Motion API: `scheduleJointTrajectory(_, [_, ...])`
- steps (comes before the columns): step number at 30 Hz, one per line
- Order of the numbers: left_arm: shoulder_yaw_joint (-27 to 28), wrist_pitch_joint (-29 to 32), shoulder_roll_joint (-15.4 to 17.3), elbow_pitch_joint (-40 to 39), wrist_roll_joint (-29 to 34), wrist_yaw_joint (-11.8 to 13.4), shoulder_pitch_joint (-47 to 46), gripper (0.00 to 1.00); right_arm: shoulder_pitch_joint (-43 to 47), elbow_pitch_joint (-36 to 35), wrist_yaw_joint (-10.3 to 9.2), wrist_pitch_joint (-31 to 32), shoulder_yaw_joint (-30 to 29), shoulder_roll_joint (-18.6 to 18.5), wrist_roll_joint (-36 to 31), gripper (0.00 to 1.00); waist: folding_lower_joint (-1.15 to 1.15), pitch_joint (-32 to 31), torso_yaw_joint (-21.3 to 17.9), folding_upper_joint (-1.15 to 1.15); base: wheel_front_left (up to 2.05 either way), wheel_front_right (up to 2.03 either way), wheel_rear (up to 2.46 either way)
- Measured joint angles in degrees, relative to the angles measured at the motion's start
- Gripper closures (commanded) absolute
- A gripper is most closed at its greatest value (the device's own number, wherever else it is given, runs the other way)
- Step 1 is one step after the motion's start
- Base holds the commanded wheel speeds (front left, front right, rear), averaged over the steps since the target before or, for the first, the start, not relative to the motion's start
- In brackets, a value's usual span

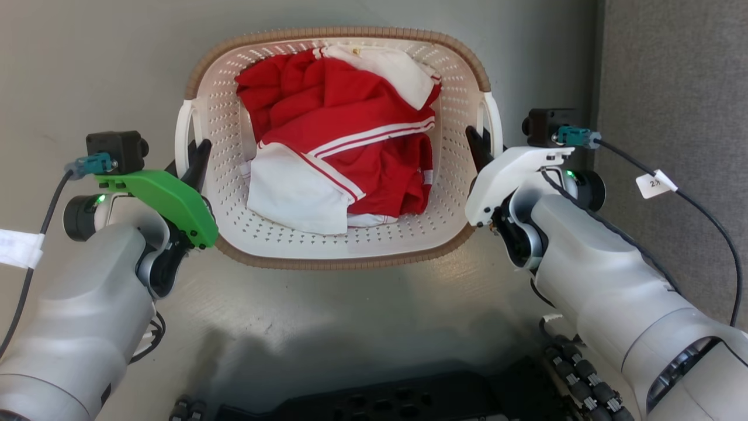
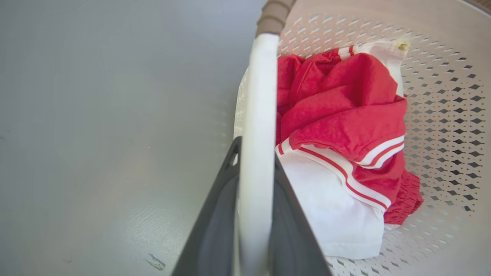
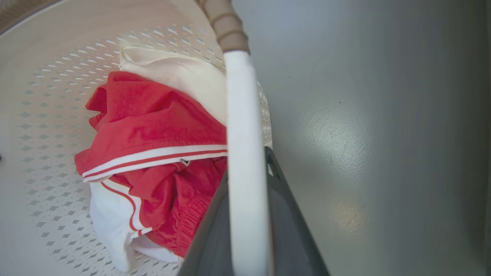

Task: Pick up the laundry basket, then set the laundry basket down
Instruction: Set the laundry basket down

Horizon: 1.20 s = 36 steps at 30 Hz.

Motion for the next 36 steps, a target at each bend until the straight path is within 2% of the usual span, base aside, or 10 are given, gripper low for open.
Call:
scheduleJointTrajectory(5, [-0.09,-0.44,0.0,0.04,0.0,0.0,-0.13,1.0,-0.37,0.04,-0.03,0.0,0.08,0.0,0.29,1.0,0.0,1.02,0.06,0.0,0.0,0.0,0.0])
scheduleJointTrajectory(6, [-0.16,-0.45,0.0,0.05,0.0,0.0,-0.13,1.0,-0.37,0.09,-0.08,-0.01,0.08,0.0,0.38,0.9,0.0,1.09,0.08,0.0,0.0,0.0,0.0])
scheduleJointTrajectory(7, [-0.35,-0.45,-0.01,0.14,-0.01,0.0,-0.13,1.0,-0.37,0.19,-0.13,-0.01,0.05,0.0,0.63,0.5,0.0,1.14,0.1,0.0,0.0,0.0,0.0])
scheduleJointTrajectory(8, [-0.62,-0.45,-0.02,0.25,-0.01,0.0,-0.13,0.65,-0.37,0.32,-0.48,-0.01,0.03,0.0,0.99,0.0,0.0,1.19,0.11,0.0,0.0,0.0,0.0])
scheduleJointTrajectory(9, [-0.63,-0.52,-0.02,0.31,-0.01,0.0,-0.12,0.02,-0.36,0.49,-0.51,-0.01,0.04,-0.03,1.33,0.0,0.0,1.21,0.12,0.0,0.0,0.0,0.0])
scheduleJointTrajectory(10, [-0.57,-0.68,0.02,0.27,-0.03,-0.01,-0.12,0.0,-0.36,0.63,-0.52,-0.01,0.03,-0.24,1.57,0.0,0.0,1.23,0.14,0.0,0.0,0.0,0.0])
scheduleJointTrajectory(25, [-1.35,-1.0,0.02,1.08,-0.44,-0.01,-0.13,0.0,-0.37,1.12,-1.03,-0.08,1.29,-0.73,2.66,0.0,0.0,0.8,0.3,0.0,0.0,0.0,0.0])
scheduleJointTrajectory(36, [-0.85,-1.02,0.64,3.0,-1.63,-0.02,0.16,0.0,-0.3,0.82,-0.92,-0.24,0.32,-0.71,3.22,0.0,0.0,-2.95,-0.11,0.0,0.0,0.0,0.0])
